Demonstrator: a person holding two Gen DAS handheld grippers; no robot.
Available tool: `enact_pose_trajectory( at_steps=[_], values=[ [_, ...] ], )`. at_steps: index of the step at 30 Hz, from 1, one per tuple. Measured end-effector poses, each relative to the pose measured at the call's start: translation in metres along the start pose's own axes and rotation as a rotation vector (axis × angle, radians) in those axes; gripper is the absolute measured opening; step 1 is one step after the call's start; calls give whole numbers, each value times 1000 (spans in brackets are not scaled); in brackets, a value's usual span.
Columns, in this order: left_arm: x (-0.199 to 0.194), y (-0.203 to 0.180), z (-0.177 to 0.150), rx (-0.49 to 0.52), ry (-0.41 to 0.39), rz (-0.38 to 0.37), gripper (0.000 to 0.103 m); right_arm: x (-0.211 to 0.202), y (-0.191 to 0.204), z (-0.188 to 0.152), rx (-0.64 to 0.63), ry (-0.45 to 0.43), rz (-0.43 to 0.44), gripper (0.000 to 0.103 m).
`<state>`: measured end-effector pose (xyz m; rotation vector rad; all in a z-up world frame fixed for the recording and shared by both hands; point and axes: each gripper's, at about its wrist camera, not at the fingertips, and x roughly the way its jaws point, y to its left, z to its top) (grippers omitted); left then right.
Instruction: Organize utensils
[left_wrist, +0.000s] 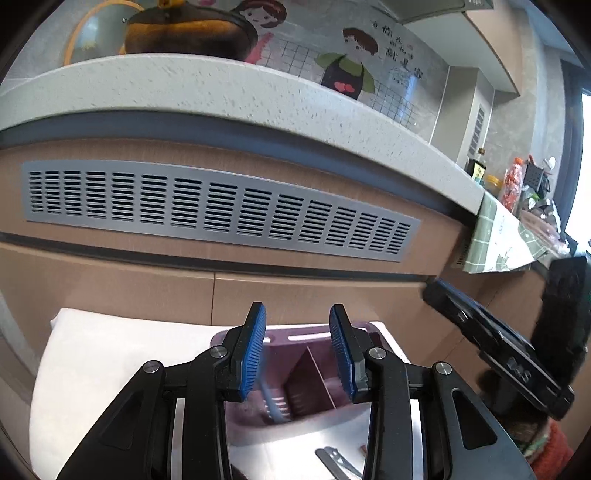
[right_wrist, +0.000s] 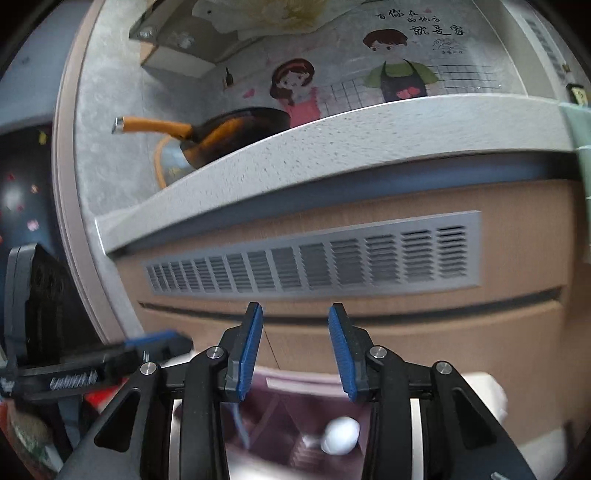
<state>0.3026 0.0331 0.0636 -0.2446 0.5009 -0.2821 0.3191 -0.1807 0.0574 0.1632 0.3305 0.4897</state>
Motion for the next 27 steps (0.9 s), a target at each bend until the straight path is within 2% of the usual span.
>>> enact_pose_trajectory(
  at_steps=[2,4,5,9,12,17,21,27],
  values=[
    [-22,2,-6,13,-45,22,37,-19,3,-3,-18,27,-21,36],
    [-46,5,-17,58,-100,107,37,-42,5,-12,-27,71,-35,36],
    [-53,7,-24,70,-93,140,37,-48,5,-16,-28,93,-40,36],
    [-72,23,-61,55,63,232,37,-70,7,-46,-38,237,-66,36],
    [-91,23,-93,96,109,291,36,-83,14,-74,-76,305,-89,36],
    [-102,26,-123,71,177,271,36,-99,18,-114,-61,371,-81,35],
    [-100,28,-136,33,215,252,32,-102,24,-137,-111,402,-124,34],
    [-88,36,-159,-69,326,149,24,-97,30,-159,-159,470,-148,34]
  ],
)
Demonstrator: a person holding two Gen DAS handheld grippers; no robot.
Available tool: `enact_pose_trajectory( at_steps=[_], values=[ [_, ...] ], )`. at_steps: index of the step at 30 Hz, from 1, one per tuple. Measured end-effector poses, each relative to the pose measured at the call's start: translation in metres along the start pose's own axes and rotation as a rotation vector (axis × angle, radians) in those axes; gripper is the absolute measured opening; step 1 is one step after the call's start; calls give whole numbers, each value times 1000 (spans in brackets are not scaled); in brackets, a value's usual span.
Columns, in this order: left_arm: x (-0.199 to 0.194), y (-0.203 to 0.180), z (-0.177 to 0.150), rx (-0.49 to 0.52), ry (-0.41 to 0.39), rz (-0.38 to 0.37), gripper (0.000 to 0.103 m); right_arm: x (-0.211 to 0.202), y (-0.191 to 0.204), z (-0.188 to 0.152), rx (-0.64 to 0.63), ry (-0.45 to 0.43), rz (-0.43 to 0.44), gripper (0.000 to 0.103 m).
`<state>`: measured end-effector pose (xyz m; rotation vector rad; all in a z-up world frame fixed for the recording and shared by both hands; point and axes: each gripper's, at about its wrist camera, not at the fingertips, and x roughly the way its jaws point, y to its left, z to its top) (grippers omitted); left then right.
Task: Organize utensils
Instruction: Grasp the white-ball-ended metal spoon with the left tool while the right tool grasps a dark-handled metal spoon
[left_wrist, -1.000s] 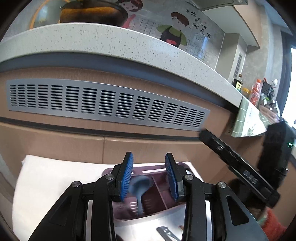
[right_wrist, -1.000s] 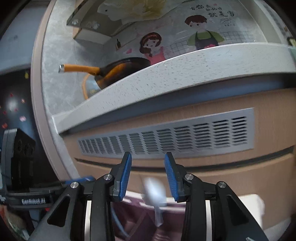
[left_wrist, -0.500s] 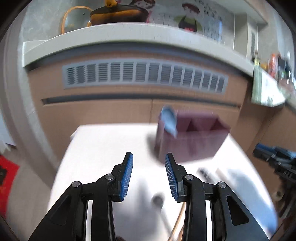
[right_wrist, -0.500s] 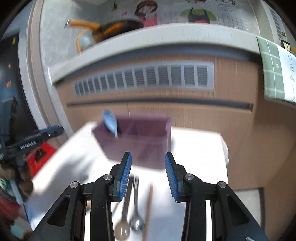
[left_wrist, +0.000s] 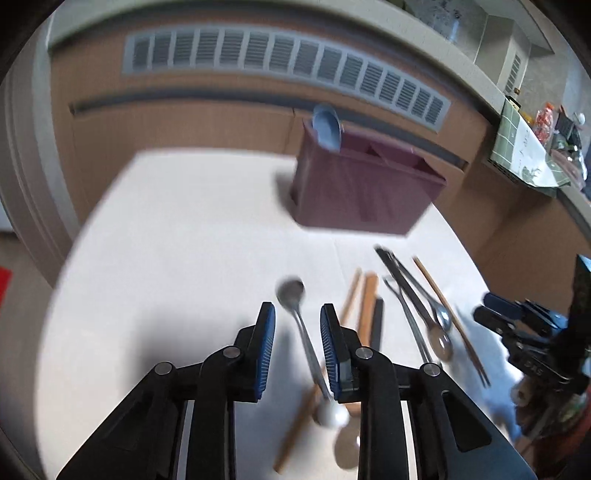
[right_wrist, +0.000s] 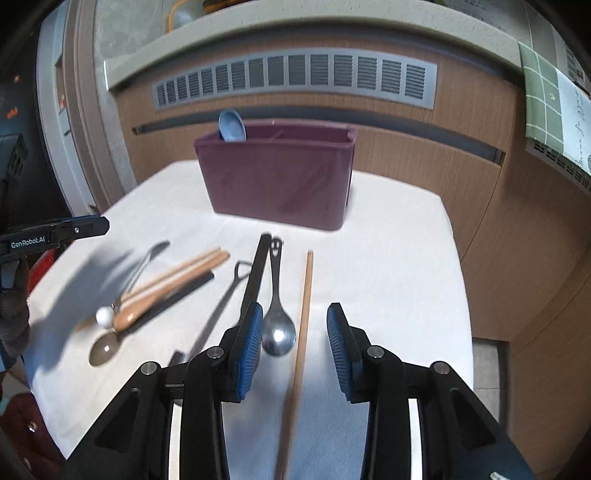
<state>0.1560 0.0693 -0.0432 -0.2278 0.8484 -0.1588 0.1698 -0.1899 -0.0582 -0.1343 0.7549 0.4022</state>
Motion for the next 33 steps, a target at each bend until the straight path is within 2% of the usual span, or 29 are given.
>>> enact_pose_trajectory(
  at_steps=[5,7,11,13,16,24,27,33],
  values=[
    [8,-10,-24,68,74,-73,24,5,2,-10,9,35,6,34],
    [10,-13,-28,84,79,-56,24,6,5,-13,3,44,6,34],
    [6,-11,-37,47,118,-56,24,6,8,-17,-12,51,-24,34],
    [-2,-17,-49,95,101,-5,24,4,9,-21,-22,47,-44,34],
    [-4,-28,-58,128,87,22,24,1,7,-25,-10,38,-47,34],
    [17,-30,-54,90,126,11,23,-6,15,-22,-6,9,-38,34],
    [8,-26,-51,88,91,9,23,1,17,-22,8,32,-37,34],
    [-36,-11,-16,109,-81,56,23,9,25,-9,14,56,-9,34]
  ],
)
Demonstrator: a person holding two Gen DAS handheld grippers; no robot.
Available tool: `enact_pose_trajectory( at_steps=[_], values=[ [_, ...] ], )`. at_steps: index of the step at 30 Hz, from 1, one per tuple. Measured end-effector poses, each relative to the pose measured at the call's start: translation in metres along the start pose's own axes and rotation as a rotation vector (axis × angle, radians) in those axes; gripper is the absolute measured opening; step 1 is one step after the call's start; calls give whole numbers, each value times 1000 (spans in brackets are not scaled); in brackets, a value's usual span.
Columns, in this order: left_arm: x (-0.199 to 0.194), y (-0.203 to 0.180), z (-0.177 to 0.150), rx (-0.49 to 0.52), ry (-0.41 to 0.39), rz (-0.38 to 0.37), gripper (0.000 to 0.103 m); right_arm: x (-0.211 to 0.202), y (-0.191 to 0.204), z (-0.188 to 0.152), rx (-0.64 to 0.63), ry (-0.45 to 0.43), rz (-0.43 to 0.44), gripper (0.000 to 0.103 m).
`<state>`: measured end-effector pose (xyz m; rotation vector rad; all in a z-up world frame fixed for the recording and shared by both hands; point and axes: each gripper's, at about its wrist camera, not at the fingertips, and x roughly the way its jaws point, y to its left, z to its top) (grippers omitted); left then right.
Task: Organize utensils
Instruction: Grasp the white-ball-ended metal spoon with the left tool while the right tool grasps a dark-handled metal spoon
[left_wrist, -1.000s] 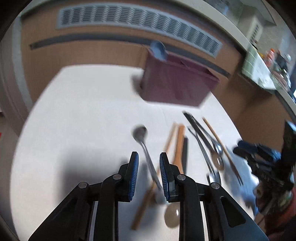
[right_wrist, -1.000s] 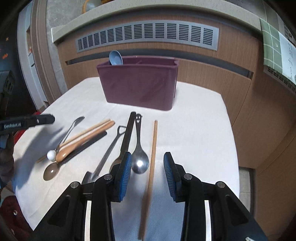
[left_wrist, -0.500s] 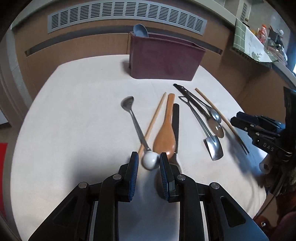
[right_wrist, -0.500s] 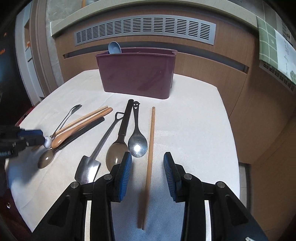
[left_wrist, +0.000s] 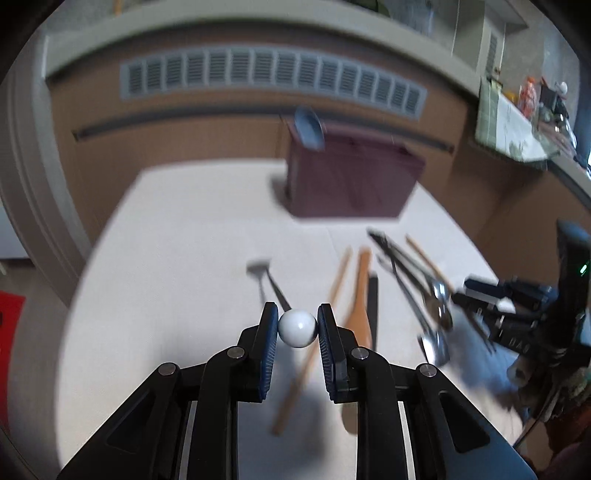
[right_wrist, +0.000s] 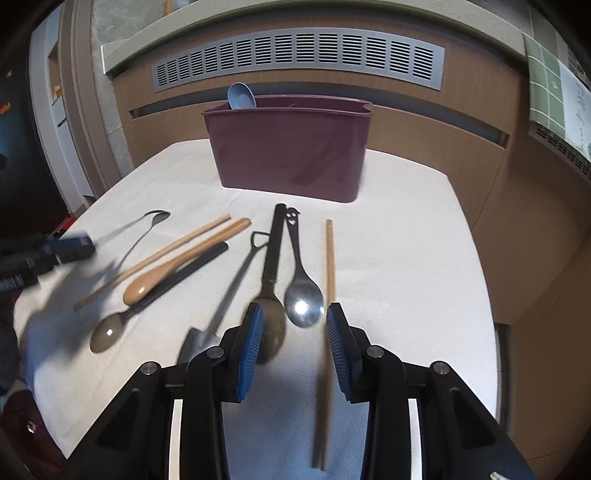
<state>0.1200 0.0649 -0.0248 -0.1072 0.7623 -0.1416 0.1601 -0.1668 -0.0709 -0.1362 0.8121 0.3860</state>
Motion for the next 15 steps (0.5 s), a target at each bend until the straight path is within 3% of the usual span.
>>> enact_pose_trajectory(
  at_steps=[3,6,11,15],
  values=[
    [-10,6,17,-4,-51,-12,23,10,2,11,3,5,34,33],
    [-18,6,29,-2,-90,-44,23,25,5,24,-13,26,70,14],
    [-23,0,40,16,-108,-81,23,61,11,49,-22,77,100,13],
    [-21,-8,42,33,-102,-93,23,86,17,62,-27,121,36,13]
  ],
)
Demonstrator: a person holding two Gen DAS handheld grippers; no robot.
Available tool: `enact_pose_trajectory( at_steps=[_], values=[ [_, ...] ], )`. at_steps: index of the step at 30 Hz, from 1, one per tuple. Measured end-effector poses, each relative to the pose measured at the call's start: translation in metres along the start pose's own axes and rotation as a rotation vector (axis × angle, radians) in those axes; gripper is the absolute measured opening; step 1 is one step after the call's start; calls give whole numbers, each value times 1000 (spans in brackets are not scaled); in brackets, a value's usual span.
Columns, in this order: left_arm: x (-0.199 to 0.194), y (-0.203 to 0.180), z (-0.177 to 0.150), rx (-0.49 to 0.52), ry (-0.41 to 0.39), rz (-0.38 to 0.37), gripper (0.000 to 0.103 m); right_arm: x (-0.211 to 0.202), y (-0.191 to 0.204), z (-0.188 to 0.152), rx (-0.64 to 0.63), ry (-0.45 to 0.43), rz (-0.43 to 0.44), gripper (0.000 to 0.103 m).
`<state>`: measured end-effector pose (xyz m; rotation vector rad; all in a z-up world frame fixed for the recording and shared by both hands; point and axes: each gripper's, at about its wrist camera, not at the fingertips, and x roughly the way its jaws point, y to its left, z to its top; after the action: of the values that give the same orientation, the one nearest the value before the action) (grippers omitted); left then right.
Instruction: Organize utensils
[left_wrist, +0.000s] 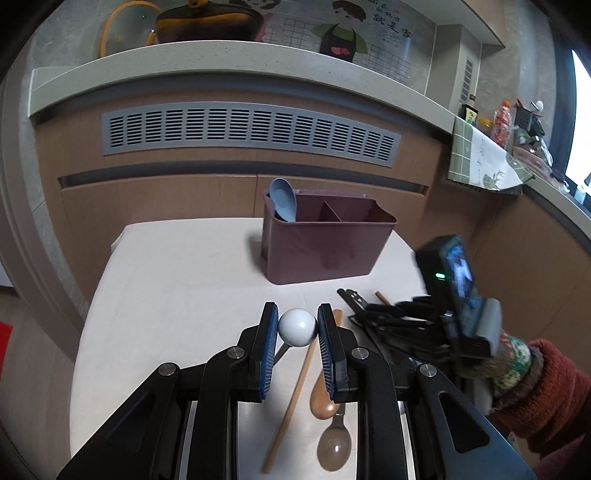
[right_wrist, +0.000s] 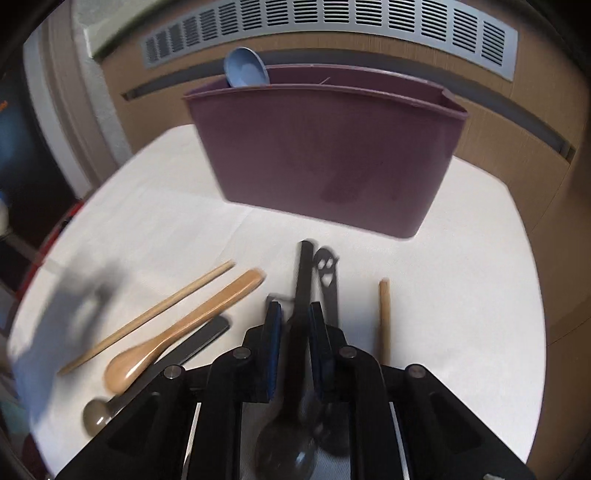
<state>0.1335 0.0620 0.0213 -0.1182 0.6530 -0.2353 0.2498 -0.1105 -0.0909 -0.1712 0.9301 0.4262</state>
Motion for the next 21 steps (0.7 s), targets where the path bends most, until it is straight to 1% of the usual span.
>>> enact_pose_trajectory(
  at_steps=[1,3,5,6,7,9,14,18,21],
  values=[
    [1,-1,0,-1,4,-4,23,5,1,3,-2,12,-19,13],
    [1,-1,0,-3,8,-11,23,8,1,6,7,11,-19,14],
    [1,-3,0,-2,8,-14,23,9,1,7,11,18,-12,14],
    [0,-4,0,-1,7,-16,23,8,2,5,4,18,-9,12],
    [0,-6,0,2,7,-20,23,6,2,4,-3,16,-7,12],
    [0,-9,0,7,10,-27,23,-2,0,-2,-1,11,16,11],
    [3,-17,4,13,14,-67,23,-39,-23,-18,93,-63,63,11],
    [8,-23,7,15,9,-109,23,-64,-32,-25,134,-117,57,11],
    [17,-23,10,1,24,-148,23,-73,-35,-28,143,-143,46,11]
  ],
)
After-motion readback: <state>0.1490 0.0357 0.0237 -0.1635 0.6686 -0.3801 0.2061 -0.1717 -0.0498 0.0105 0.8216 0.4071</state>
